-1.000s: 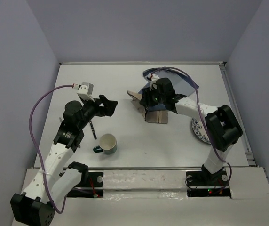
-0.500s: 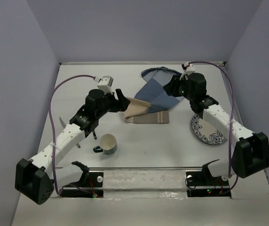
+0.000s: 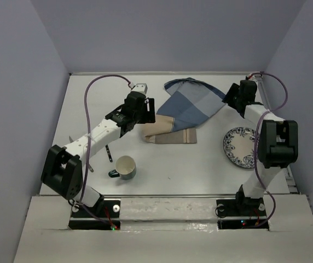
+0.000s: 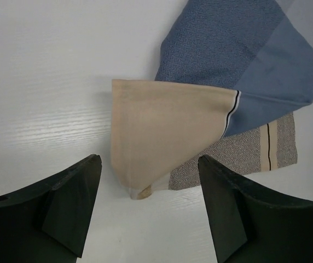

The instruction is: Set the dinner table for one person

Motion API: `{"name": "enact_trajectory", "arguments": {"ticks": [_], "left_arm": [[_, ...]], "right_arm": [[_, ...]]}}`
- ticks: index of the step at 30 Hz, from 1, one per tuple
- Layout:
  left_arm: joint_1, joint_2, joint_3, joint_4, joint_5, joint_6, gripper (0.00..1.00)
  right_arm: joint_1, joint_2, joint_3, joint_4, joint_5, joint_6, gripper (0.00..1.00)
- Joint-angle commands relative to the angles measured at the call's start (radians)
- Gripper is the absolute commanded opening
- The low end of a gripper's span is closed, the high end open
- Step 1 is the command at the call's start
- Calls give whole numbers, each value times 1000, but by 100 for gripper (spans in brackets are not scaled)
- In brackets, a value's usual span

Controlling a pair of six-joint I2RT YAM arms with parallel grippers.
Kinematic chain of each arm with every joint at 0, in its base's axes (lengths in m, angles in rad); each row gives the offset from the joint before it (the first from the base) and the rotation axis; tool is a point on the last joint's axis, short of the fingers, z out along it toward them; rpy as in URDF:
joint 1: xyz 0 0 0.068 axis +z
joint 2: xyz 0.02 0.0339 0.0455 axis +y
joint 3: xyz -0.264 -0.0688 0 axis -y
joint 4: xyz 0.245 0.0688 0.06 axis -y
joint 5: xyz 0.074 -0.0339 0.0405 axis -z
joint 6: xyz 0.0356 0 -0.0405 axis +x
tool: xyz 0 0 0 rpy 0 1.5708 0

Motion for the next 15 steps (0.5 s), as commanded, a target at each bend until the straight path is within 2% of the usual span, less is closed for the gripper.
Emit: {"name": "enact_trajectory", "arguments": {"ticks": [1, 5, 11, 15], "left_arm": [[2, 72, 114, -5, -37, -29, 82], [0, 141, 131, 31, -97, -107, 80], [3, 207, 163, 57, -152, -164, 79], [3, 274, 206, 35, -155, -187, 79]], "right_arm": [[-51, 115, 122, 14, 22, 52, 63], [-80, 248, 241, -19, -4, 98, 63], [-101, 326, 366, -111, -27, 106, 59], [-120, 374, 406, -130, -102, 124, 55]]}}
